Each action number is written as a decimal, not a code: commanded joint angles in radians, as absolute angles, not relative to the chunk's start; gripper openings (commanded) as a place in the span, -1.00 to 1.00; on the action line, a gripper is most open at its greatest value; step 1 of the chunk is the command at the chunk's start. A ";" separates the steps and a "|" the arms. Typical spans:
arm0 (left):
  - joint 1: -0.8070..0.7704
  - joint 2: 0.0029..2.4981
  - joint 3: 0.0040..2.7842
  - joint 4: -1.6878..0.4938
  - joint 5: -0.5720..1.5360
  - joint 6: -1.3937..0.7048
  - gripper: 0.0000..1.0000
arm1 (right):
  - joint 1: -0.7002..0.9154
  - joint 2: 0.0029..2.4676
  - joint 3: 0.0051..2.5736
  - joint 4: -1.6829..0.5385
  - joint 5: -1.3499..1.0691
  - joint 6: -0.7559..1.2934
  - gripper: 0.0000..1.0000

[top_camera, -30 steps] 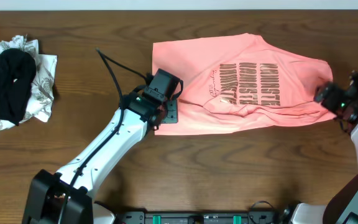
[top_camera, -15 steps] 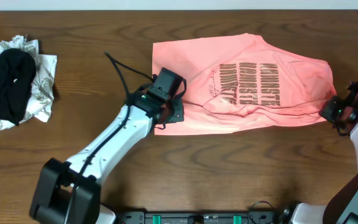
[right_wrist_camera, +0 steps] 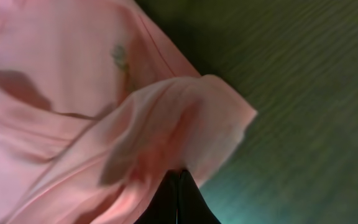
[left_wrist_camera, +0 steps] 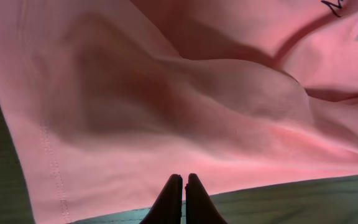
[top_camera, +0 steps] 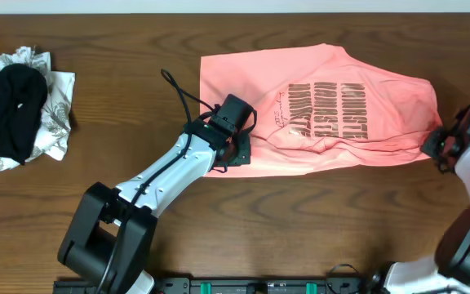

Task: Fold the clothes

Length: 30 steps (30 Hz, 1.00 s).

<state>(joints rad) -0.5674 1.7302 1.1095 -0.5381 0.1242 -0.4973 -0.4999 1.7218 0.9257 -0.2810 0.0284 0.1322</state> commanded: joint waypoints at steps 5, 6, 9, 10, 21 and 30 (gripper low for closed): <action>-0.566 1.739 1.102 -0.545 0.076 -0.491 -0.88 | -0.491 1.870 0.933 -0.233 0.044 0.114 -0.98; -0.566 1.739 1.100 -0.548 0.061 -0.492 -0.88 | -0.491 1.882 0.933 -0.230 0.044 0.114 -0.97; -0.566 1.739 1.097 -0.548 0.023 -0.492 -0.88 | -0.490 1.887 0.933 -0.232 0.043 0.115 -0.98; -0.566 1.739 1.095 -0.548 0.013 -0.492 -0.87 | -0.490 1.887 0.933 -0.232 0.036 0.115 -0.98; -0.566 1.768 1.045 -0.485 0.010 -0.504 -0.87 | -0.490 1.887 0.933 -0.251 -0.012 0.115 -0.97; -0.566 1.842 1.045 -0.471 0.015 -0.537 -0.87 | -0.490 1.887 0.933 -0.255 -0.035 0.119 -0.97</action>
<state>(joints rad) -0.5674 1.8137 1.0588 -0.4671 0.0280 -0.5201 -0.5007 1.8370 0.9546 -0.2249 0.0196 0.1242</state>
